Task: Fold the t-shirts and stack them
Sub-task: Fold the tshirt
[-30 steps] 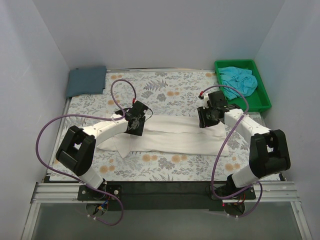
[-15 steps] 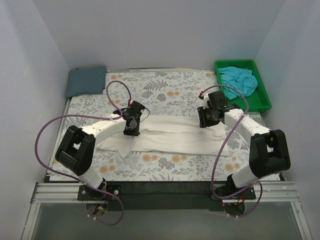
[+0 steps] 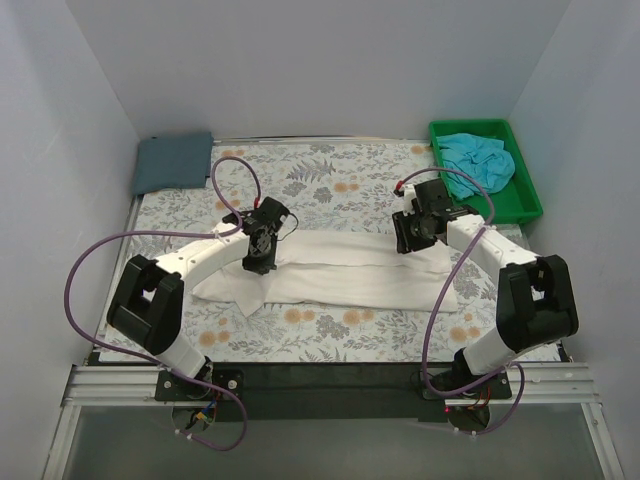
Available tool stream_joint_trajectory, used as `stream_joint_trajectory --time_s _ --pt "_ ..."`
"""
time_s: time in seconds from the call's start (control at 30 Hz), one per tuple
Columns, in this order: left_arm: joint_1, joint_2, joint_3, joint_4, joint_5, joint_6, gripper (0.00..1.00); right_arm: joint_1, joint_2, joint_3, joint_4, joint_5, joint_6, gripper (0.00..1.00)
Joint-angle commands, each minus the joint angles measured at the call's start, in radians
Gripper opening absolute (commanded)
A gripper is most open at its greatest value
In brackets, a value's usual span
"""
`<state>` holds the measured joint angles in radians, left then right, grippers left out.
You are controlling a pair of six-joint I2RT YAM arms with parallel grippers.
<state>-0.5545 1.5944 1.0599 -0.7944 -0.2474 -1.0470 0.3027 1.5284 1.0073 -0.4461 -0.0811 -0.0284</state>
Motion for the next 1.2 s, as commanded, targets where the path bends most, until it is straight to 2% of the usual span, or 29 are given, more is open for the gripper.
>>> stream_joint_trajectory --time_s 0.0,0.4,1.17 --pt "-0.001 -0.067 0.052 -0.084 -0.032 -0.001 0.00 0.013 0.018 0.050 0.003 -0.032 -0.027 0.40" --pt "0.002 -0.077 0.083 -0.195 -0.104 -0.007 0.00 0.023 0.076 0.054 -0.022 0.021 -0.010 0.39" --pt "0.005 -0.028 0.060 -0.097 -0.035 -0.021 0.01 0.027 0.121 0.013 -0.037 0.034 -0.024 0.39"
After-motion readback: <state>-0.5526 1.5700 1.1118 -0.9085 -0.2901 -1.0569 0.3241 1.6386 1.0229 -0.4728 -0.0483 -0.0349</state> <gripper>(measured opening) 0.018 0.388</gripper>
